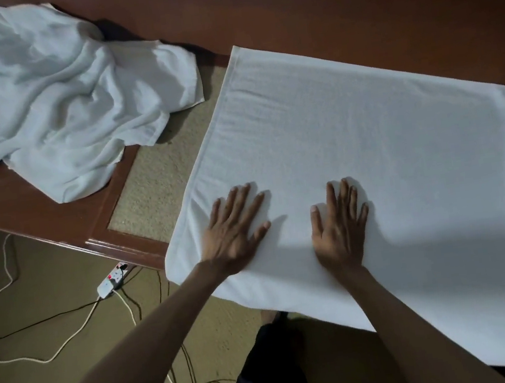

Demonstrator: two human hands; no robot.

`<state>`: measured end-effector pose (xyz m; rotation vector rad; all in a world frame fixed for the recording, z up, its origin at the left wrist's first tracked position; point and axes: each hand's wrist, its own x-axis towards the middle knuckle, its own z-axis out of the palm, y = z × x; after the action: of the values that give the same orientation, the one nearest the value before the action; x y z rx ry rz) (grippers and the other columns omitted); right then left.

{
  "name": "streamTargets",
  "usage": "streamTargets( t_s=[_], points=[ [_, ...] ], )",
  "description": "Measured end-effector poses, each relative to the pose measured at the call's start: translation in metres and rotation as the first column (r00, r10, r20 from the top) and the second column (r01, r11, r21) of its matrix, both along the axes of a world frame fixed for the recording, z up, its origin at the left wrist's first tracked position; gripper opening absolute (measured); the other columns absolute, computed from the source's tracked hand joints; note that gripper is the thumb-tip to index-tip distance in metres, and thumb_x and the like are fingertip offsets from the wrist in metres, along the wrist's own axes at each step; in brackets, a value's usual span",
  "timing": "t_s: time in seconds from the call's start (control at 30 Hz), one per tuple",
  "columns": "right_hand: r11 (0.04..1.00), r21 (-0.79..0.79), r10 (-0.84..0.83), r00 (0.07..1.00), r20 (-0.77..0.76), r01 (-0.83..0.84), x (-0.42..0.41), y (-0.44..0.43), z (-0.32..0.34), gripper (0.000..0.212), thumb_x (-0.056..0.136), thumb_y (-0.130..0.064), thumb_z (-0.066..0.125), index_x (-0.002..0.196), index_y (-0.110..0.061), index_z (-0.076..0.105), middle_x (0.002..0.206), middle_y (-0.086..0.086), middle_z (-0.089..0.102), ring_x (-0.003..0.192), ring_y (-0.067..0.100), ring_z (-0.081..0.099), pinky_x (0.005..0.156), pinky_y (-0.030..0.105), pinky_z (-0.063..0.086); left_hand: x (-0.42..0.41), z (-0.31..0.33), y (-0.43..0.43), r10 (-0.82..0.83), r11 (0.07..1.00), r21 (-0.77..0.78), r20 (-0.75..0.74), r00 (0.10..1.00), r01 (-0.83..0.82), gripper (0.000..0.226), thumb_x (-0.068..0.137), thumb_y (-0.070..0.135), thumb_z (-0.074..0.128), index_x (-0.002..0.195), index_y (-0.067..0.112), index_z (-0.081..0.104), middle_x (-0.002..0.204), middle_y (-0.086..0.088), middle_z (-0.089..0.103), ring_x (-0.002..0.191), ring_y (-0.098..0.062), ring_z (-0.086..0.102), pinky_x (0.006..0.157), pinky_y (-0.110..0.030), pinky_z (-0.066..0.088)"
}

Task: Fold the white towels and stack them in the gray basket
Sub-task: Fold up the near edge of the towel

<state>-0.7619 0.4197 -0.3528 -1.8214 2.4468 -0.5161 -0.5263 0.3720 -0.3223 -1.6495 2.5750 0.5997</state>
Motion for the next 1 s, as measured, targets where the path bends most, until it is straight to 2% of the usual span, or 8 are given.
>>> streamTargets(
  t_s=[0.2, 0.3, 0.4, 0.47, 0.53, 0.67, 0.87, 1.0],
  points=[
    [1.000, 0.010, -0.018, 1.000, 0.005, 0.018, 0.003, -0.001, 0.009, 0.059, 0.104, -0.038, 0.040, 0.156, -0.012, 0.035, 0.165, 0.015, 0.026, 0.154, 0.031, 0.020, 0.124, 0.056, 0.014, 0.075, 0.005, -0.038, 0.069, 0.996, -0.060, 0.057, 0.996, -0.066, 0.061, 0.107, 0.063, 0.018, 0.160, 0.048, -0.008, 0.171, 0.011, -0.012, 0.158, -0.015, -0.013, 0.128, -0.047, -0.003],
    [0.998, 0.042, -0.037, 0.999, 0.004, 0.037, 0.004, -0.002, 0.012, 0.057, 0.104, -0.037, 0.041, 0.156, -0.013, 0.035, 0.166, 0.014, 0.026, 0.154, 0.031, 0.021, 0.123, 0.056, 0.015, 0.098, 0.004, -0.050, 0.116, 0.993, -0.004, -0.046, 0.992, -0.116, 0.062, 0.108, 0.060, 0.021, 0.164, 0.039, 0.005, 0.173, 0.006, -0.003, 0.158, -0.014, -0.006, 0.129, -0.044, -0.001],
    [0.999, 0.025, -0.027, 0.999, 0.020, 0.026, 0.003, 0.001, 0.007, 0.058, 0.106, -0.040, 0.038, 0.158, -0.013, 0.033, 0.167, 0.014, 0.023, 0.154, 0.032, 0.020, 0.124, 0.055, 0.012, 0.106, 0.004, -0.030, 0.269, 0.959, -0.029, -0.207, 0.941, -0.281, 0.060, 0.108, 0.052, 0.028, 0.161, 0.022, 0.028, 0.168, -0.002, 0.024, 0.156, -0.021, 0.018, 0.127, -0.047, 0.016],
    [0.999, 0.047, -0.017, 1.000, 0.007, 0.016, 0.003, 0.002, 0.006, 0.060, 0.107, -0.044, 0.032, 0.159, -0.014, 0.030, 0.167, 0.014, 0.021, 0.155, 0.033, 0.019, 0.124, 0.056, 0.012, 0.113, 0.007, -0.002, 0.346, 0.928, -0.068, -0.201, 0.916, -0.366, 0.056, 0.107, 0.050, 0.033, 0.153, 0.019, 0.039, 0.157, -0.006, 0.038, 0.146, -0.026, 0.033, 0.120, -0.048, 0.028],
    [0.992, 0.129, -0.024, 0.999, 0.037, 0.019, 0.003, 0.001, 0.007, 0.063, 0.106, -0.048, 0.025, 0.161, -0.016, 0.024, 0.169, 0.012, 0.014, 0.156, 0.032, 0.013, 0.125, 0.056, 0.010, 0.120, 0.009, 0.021, 0.377, 0.907, -0.138, -0.147, 0.914, -0.397, 0.052, 0.105, 0.053, 0.038, 0.142, 0.019, 0.049, 0.138, -0.005, 0.047, 0.126, -0.026, 0.044, 0.102, -0.044, 0.037],
    [0.987, 0.156, -0.046, 0.996, 0.076, 0.034, 0.009, 0.010, 0.012, 0.064, 0.105, -0.046, 0.024, 0.162, -0.016, 0.021, 0.170, 0.011, 0.012, 0.156, 0.031, 0.011, 0.125, 0.056, 0.010, 0.132, 0.009, 0.033, 0.404, 0.888, -0.187, -0.119, 0.907, -0.420, 0.044, 0.102, 0.050, 0.046, 0.121, 0.013, 0.061, 0.113, -0.006, 0.049, 0.101, -0.026, 0.044, 0.083, -0.042, 0.036],
    [0.993, 0.116, -0.005, 0.999, 0.043, 0.000, 0.007, 0.032, 0.010, 0.062, 0.105, -0.044, 0.028, 0.159, -0.013, 0.027, 0.168, 0.013, 0.019, 0.155, 0.033, 0.016, 0.123, 0.057, 0.016, 0.142, 0.019, 0.025, 0.369, 0.896, -0.136, -0.305, 0.878, -0.424, 0.024, 0.097, 0.028, 0.067, 0.089, 0.005, 0.067, 0.097, -0.007, 0.059, 0.079, -0.034, 0.058, 0.068, -0.043, 0.050],
    [0.992, 0.127, 0.001, 0.999, 0.046, -0.007, 0.004, 0.037, 0.011, 0.062, 0.105, -0.045, 0.026, 0.160, -0.014, 0.027, 0.168, 0.013, 0.018, 0.156, 0.031, 0.015, 0.123, 0.056, 0.015, 0.150, 0.020, 0.026, 0.418, 0.865, -0.110, -0.384, 0.823, -0.490, 0.021, 0.088, 0.020, 0.081, 0.078, 0.004, 0.071, 0.087, -0.005, 0.062, 0.070, -0.027, 0.059, 0.064, -0.043, 0.051]
  ],
)
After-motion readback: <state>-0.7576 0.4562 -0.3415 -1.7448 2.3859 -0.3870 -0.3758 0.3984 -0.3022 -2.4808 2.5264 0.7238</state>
